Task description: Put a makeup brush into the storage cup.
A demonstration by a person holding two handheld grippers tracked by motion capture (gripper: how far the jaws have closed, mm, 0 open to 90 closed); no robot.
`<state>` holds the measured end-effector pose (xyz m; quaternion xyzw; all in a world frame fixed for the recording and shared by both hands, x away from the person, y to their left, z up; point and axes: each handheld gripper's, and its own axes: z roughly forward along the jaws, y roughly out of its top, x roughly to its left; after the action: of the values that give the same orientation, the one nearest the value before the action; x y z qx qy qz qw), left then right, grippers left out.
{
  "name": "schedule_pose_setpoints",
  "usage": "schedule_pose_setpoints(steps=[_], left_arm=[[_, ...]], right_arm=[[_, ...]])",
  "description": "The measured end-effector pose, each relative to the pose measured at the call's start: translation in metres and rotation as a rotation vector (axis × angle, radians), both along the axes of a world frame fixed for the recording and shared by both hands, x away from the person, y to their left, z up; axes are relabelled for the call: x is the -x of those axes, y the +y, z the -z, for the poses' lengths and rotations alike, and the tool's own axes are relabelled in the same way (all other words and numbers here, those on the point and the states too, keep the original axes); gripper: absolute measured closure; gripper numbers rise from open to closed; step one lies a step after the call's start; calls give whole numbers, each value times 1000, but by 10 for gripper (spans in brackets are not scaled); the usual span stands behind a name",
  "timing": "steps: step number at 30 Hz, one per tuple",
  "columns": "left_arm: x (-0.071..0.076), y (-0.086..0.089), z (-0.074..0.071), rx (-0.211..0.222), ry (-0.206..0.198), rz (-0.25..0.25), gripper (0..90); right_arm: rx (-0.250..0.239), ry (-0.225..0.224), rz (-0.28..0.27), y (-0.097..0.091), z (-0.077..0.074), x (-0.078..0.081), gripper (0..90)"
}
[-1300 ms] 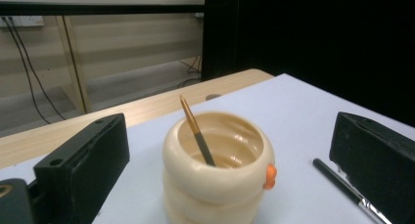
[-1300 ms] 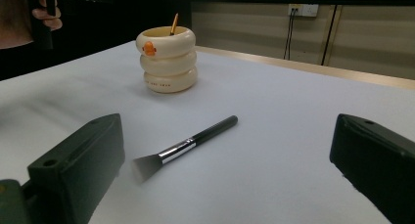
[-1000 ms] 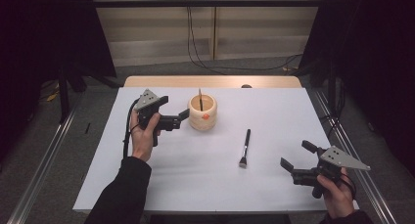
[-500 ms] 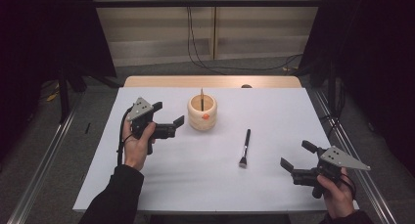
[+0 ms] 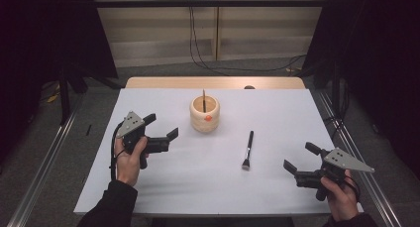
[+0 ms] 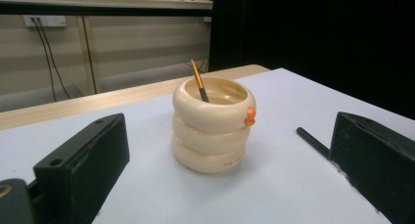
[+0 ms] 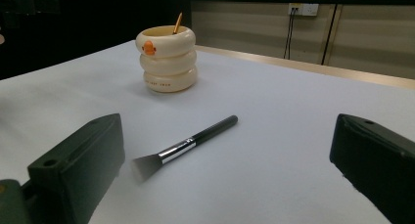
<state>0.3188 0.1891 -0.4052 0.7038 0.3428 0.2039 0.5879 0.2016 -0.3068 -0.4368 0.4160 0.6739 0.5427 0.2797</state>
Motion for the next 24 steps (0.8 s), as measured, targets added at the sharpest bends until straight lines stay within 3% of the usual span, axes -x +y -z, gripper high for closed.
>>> schedule_pose_setpoints(steps=[4,7,12,15,18,24], left_arm=[[8,3,2,-24,6,-17,15],[14,7,4,-1,6,-14,17],[25,11,9,-20,7,-19,14],[32,11,14,-4,35,-31,20],[40,10,17,-42,16,-23,18],[56,15,21,-41,13,-31,14]], right_arm=[[0,-3,0,0,0,0,0],[0,1,2,0,0,0,0],[1,-1,3,0,0,0,0],[-2,5,3,0,0,0,0],[-2,1,5,1,0,0,0],[2,-3,3,0,0,0,0]])
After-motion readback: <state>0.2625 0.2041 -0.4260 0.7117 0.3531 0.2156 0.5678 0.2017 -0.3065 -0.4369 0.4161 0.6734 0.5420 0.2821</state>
